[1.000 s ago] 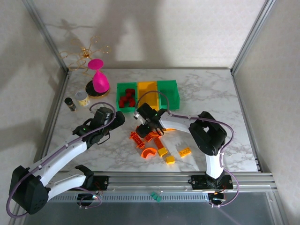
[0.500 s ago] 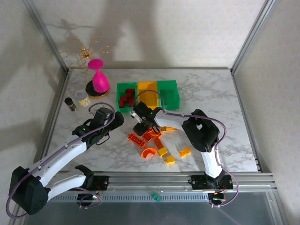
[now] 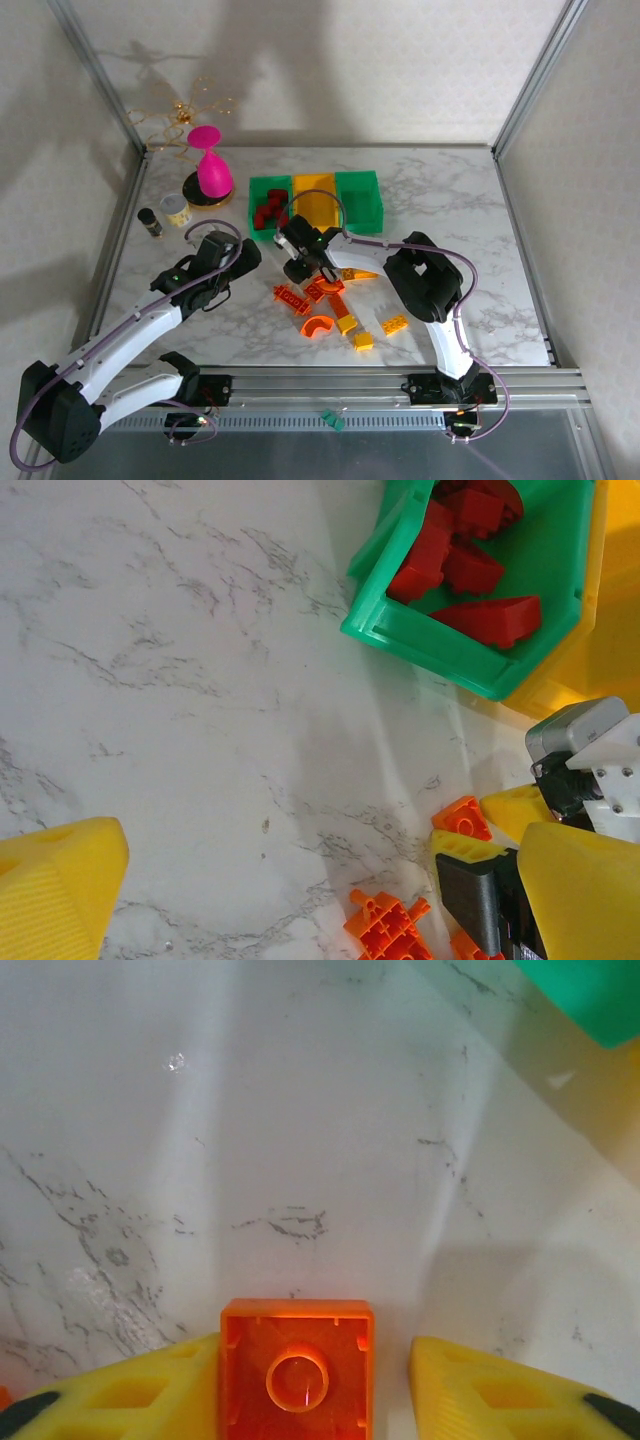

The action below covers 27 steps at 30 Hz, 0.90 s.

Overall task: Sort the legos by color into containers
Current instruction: Pick up the lego from the center of the table.

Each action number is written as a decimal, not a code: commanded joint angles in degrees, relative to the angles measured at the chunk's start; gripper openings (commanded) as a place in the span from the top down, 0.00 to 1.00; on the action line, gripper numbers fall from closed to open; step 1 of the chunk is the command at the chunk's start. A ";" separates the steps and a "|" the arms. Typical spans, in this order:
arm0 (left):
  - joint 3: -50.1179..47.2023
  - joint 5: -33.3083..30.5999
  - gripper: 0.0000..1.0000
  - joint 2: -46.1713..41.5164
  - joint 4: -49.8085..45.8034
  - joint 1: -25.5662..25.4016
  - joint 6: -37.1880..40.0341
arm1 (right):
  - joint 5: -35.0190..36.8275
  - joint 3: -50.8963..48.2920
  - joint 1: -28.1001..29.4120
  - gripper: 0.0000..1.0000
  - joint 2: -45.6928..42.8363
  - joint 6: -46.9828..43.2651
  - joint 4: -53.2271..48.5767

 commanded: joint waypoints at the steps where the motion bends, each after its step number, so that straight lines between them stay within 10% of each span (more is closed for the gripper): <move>1: 0.42 -1.23 0.00 -0.86 -1.56 -0.14 -0.88 | 0.54 -1.03 0.53 0.58 -0.52 1.84 1.46; 27: 2.51 3.88 0.00 5.50 10.05 -6.81 0.69 | 6.60 11.81 -11.51 0.65 -2.48 10.27 2.77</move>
